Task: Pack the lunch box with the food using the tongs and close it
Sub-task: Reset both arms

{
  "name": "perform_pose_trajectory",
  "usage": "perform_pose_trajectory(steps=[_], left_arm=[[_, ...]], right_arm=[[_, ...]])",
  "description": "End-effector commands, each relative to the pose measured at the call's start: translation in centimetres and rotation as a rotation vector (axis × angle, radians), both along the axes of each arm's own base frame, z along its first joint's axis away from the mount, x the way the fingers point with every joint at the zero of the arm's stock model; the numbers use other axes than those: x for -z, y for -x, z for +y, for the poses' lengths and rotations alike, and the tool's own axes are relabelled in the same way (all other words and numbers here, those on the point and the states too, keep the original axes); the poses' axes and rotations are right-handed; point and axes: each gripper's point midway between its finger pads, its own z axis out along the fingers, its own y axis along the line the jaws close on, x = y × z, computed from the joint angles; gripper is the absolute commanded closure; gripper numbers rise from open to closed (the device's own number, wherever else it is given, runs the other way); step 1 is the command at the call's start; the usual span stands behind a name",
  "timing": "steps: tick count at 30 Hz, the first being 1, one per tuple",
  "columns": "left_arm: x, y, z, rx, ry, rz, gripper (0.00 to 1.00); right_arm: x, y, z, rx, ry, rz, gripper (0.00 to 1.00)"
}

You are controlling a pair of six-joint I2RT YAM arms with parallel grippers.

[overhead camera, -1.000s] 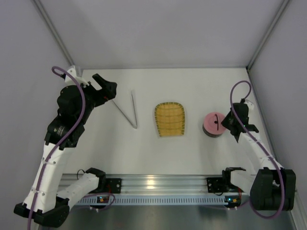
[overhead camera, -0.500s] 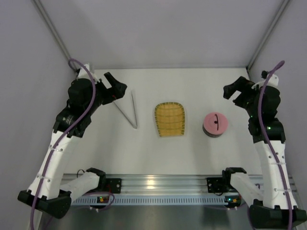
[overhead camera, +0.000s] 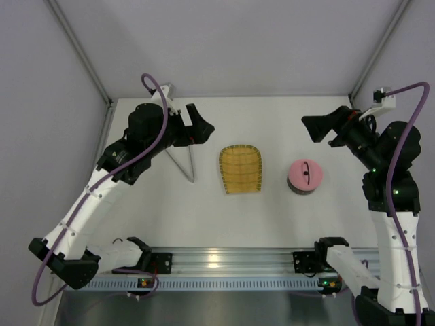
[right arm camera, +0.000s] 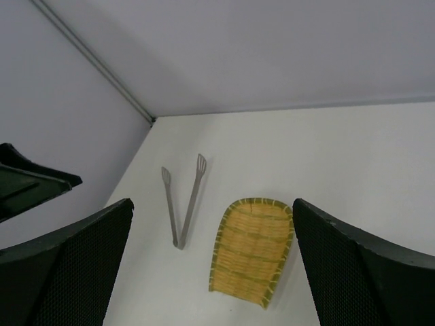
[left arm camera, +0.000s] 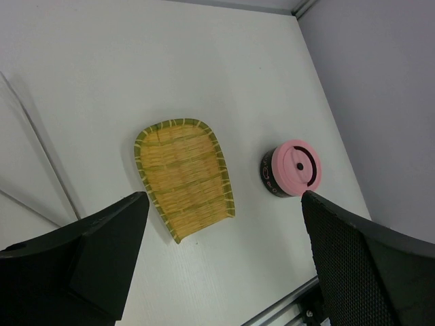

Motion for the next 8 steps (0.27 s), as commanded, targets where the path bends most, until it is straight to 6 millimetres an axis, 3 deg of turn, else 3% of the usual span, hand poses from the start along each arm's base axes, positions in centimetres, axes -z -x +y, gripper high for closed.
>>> perform_pose_trajectory(steps=[1, 8], left_arm=[[-2.1, -0.7, -0.1, -0.039, -0.009, -0.070, 0.01], [-1.9, -0.9, -1.1, -0.038, -0.028, -0.070, 0.01]], right_arm=[[-1.2, 0.6, 1.8, -0.101, -0.007, -0.056, 0.01], [0.9, -1.0, 2.4, -0.124, 0.017, -0.007, 0.00]])
